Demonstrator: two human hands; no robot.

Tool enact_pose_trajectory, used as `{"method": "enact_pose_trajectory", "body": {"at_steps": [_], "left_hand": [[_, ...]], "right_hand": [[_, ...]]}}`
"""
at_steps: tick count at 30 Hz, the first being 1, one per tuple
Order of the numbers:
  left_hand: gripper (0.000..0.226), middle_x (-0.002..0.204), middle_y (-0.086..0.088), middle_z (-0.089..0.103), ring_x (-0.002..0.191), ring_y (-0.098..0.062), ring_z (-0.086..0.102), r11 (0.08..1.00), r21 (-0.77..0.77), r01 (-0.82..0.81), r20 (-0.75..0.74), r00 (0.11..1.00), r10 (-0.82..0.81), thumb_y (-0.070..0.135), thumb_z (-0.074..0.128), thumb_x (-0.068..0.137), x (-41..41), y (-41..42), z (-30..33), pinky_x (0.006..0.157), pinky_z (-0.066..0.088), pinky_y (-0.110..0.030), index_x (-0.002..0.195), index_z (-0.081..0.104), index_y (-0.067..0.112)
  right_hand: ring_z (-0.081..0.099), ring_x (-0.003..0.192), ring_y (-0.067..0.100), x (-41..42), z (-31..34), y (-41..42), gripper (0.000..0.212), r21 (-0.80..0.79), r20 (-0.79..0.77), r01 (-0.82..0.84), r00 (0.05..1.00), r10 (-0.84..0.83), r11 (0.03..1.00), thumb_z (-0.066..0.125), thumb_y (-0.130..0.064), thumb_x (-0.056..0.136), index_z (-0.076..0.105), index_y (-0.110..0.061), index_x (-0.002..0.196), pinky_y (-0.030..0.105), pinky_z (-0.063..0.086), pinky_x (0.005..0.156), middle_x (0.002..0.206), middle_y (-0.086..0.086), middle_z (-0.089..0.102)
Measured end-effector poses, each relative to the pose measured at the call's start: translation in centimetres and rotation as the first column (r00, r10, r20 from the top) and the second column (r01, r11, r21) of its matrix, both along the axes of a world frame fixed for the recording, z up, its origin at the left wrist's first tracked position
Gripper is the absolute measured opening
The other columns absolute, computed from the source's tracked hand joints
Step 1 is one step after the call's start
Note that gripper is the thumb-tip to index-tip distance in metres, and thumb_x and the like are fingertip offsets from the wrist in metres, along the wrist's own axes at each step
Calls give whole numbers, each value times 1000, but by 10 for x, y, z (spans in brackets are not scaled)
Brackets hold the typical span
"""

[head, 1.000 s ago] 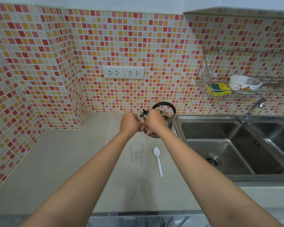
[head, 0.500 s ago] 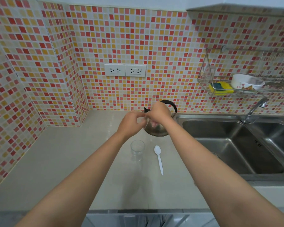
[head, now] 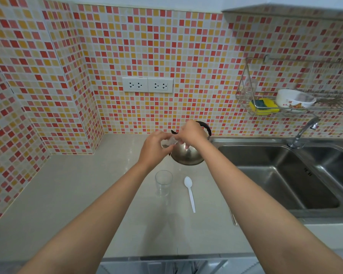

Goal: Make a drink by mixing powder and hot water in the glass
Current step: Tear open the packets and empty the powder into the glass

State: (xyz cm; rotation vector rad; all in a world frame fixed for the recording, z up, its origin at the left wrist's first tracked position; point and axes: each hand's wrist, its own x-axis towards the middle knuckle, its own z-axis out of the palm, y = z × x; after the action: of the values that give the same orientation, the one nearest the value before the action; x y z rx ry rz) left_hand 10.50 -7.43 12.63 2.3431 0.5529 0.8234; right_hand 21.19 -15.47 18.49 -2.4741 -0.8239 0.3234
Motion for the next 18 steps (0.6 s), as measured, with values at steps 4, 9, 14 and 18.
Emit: {"method": "enact_pose_trajectory", "body": {"at_steps": [4,9,14,18], "left_hand": [[30,99,0,70,90,-11,60,998,-60,31,45,999,-28,19,75,82,3,2,2,79,51,-20,111,73,15],[31,101,-1,70,88,-10,59,996,-81,41,32,999,-39,19,77,80,4,6,5,73,41,-7,110,73,14],[42,108,-3,70,92,-10,58,993,-113,24,-37,999,-28,21,80,77,2,12,1,72,41,-7,116,70,11],[47,112,-6,69,103,-18,63,985,-170,5,-87,996,-20,20,82,75,-5,18,-7,85,49,-22,118,68,8]], "right_hand": [[68,62,21,1,0,1,27,1,14,7,1000,-7,1000,73,-32,79,68,-7,86,23,45,50,74,6,69],[69,61,19,5,0,5,32,-15,-43,-33,999,32,999,77,-37,75,69,-10,89,29,56,63,80,5,73],[64,53,19,13,-6,-1,22,166,-250,17,968,26,986,73,-26,81,70,-8,94,33,56,72,78,3,70],[58,44,18,25,-44,-15,22,244,-383,219,917,-114,945,63,-30,89,65,-9,90,24,42,48,70,4,67]]}}
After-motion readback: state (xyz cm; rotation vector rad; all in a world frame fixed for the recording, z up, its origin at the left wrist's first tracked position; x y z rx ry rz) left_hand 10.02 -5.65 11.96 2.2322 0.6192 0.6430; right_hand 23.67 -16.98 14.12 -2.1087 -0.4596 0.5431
